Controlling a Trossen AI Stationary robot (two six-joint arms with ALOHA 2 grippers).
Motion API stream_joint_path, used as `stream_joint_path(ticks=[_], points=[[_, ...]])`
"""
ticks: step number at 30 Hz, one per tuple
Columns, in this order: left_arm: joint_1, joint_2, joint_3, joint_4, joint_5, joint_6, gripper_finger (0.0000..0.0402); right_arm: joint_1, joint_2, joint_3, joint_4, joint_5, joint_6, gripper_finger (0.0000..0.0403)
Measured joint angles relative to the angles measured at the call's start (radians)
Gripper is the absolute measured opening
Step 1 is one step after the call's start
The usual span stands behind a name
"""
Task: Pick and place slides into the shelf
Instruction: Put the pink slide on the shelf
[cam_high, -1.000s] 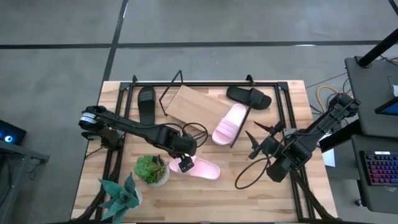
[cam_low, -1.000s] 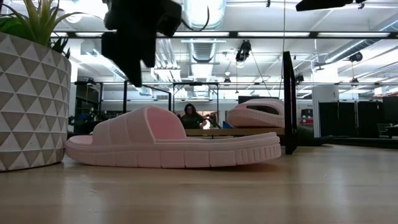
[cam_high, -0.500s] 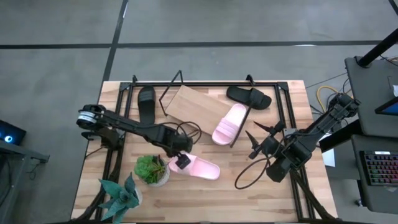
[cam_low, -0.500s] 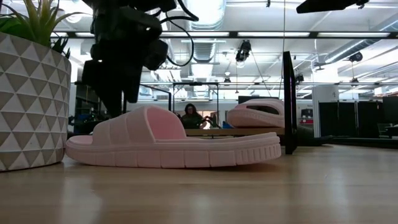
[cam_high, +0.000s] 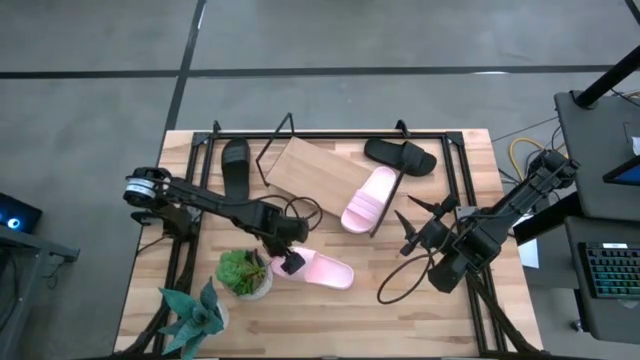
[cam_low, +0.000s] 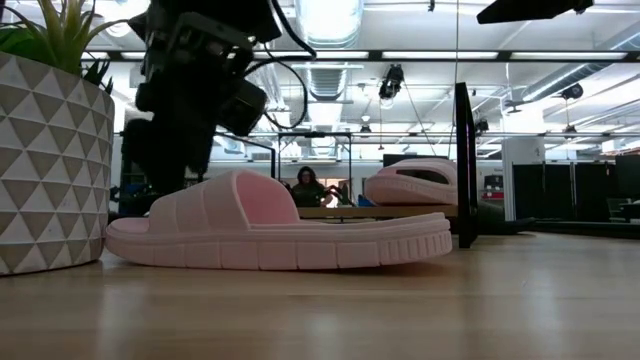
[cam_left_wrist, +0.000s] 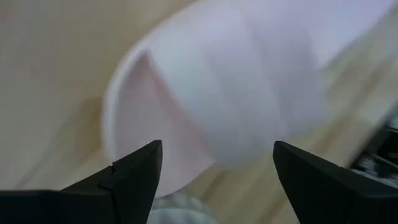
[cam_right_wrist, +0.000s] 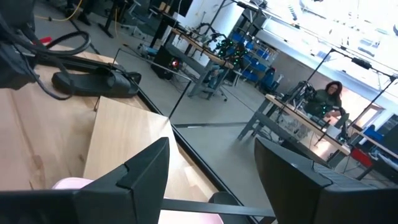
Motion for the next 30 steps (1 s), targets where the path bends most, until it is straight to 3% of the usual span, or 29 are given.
stream_joint_path(ticks=[14,24,30], points=[[0.044,0.000,-0.043,0.117,0.106,0.027,0.0290,0.000,0.000,0.000,0.000,0.000,-0.002,0.0226],[0.047,0.009,-0.055,0.190,0.126,0.037,0.0290,0.000,0.000,-0.001,0.000,-0.001,-0.002,0.0226],[0.063,0.009,-0.169,0.403,0.148,-0.030,0.0290,0.000,0.000,-0.002,0.000,-0.001,-0.002,0.0226]])
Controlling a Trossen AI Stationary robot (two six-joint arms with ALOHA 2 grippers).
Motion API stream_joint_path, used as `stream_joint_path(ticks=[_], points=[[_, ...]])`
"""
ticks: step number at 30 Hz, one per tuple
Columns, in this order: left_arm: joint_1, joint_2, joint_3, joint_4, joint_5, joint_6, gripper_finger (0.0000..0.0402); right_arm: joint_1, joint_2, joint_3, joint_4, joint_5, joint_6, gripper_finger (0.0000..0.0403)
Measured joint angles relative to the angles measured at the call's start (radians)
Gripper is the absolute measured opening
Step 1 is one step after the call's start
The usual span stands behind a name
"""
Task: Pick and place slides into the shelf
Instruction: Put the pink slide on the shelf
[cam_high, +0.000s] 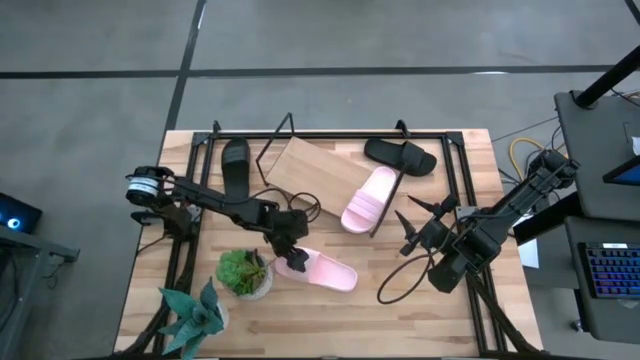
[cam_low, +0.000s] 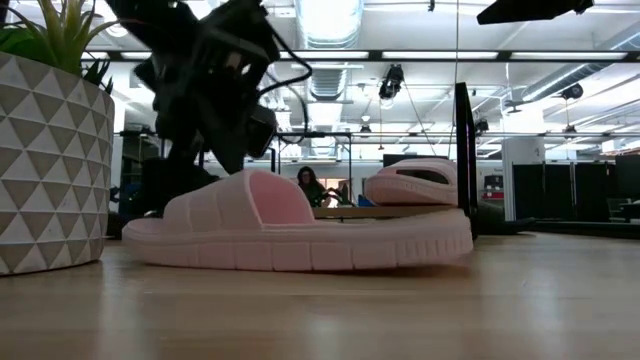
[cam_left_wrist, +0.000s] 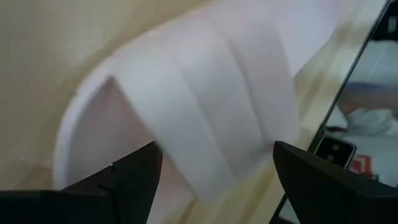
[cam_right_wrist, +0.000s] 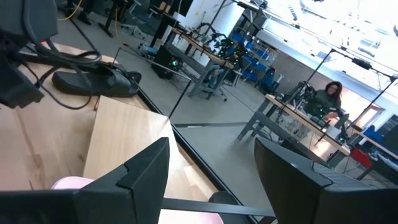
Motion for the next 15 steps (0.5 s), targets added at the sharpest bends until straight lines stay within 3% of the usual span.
stream_joint_path(ticks=[10,15], points=[[0.011,-0.001,-0.076,0.198,0.015,-0.023,0.0289,0.000,0.000,0.000,0.000,0.001,0.000,0.0226],[0.013,-0.001,-0.084,0.208,0.015,-0.022,0.0262,0.000,0.000,-0.002,0.000,0.001,0.000,0.0226]])
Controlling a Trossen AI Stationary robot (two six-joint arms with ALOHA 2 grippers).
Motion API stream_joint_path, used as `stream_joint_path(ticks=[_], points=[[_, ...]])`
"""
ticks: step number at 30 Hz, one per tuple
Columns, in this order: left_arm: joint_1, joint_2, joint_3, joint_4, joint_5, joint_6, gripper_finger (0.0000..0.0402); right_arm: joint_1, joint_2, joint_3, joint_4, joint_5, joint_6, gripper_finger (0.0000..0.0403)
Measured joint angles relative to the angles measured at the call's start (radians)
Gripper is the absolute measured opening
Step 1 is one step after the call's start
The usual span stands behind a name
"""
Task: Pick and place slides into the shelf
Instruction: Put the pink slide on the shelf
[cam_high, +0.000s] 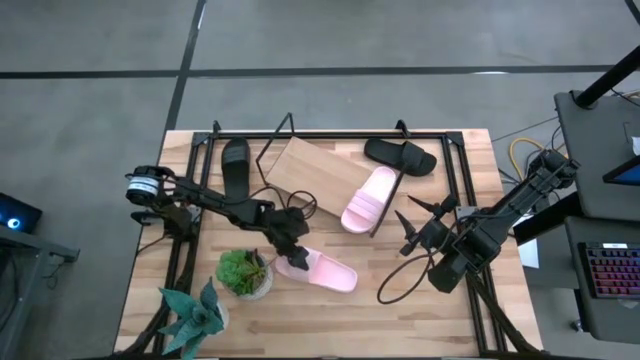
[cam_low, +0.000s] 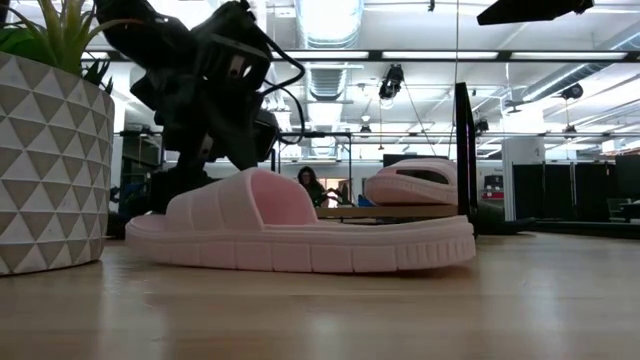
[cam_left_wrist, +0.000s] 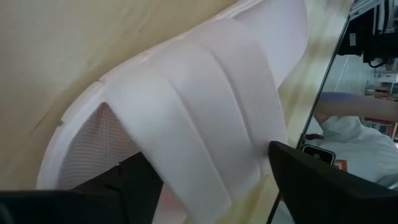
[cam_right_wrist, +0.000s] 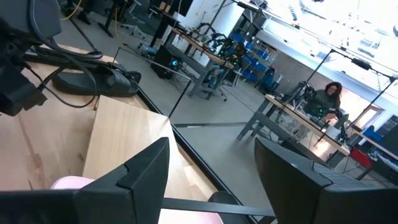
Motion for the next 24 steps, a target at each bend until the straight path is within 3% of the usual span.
stream_joint_path(ticks=[7,14,24], points=[[0.001,0.000,-0.005,0.011,-0.013,0.028,0.0162,0.000,0.000,0.000,0.000,0.000,0.000,0.0226],[0.001,0.000,-0.005,0.016,-0.028,0.091,0.0020,0.000,0.000,0.000,0.000,0.000,0.000,0.0226],[0.001,-0.001,-0.001,0.011,-0.040,0.108,0.0001,0.000,0.000,0.000,0.000,0.000,0.000,0.0226]])
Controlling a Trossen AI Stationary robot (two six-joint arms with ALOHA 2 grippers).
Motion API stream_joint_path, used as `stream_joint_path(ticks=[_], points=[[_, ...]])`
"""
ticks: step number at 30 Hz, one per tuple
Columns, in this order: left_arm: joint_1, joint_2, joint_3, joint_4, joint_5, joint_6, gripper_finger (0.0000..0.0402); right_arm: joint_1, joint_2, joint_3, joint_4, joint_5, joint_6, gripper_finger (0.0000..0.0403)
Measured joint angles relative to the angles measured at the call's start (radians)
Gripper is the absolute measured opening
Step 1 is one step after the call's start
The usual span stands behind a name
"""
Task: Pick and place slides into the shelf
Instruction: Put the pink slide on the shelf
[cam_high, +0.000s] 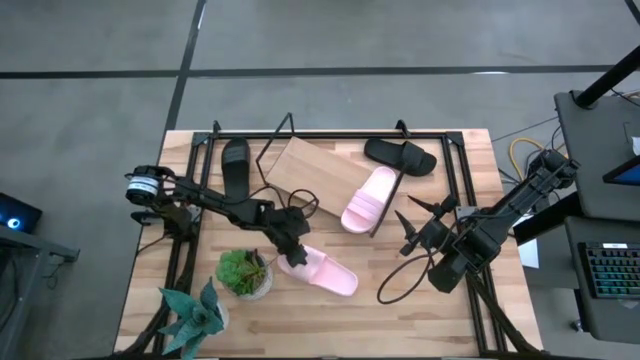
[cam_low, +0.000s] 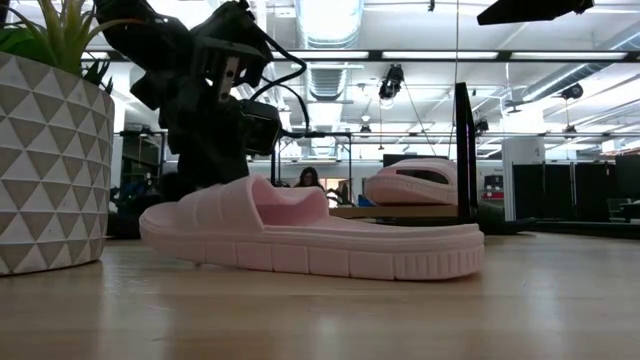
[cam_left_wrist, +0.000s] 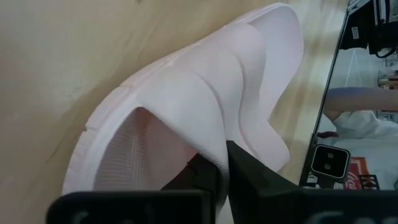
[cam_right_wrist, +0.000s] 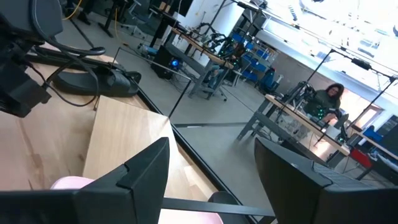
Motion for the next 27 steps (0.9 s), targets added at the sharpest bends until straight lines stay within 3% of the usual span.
stream_joint_path(ticks=[9,19,27], points=[[-0.001,-0.085,0.062,-0.016,0.023,-0.025,0.0001,0.000,0.000,0.000,0.000,0.000,0.000,0.0226],[-0.028,-0.291,0.064,-0.154,-0.187,0.094,0.0000,0.000,-0.009,0.011,-0.001,0.001,-0.012,0.0226],[-0.069,-0.395,0.064,-0.144,-0.337,0.251,0.0000,0.000,-0.028,0.084,0.001,0.002,-0.052,0.0226]])
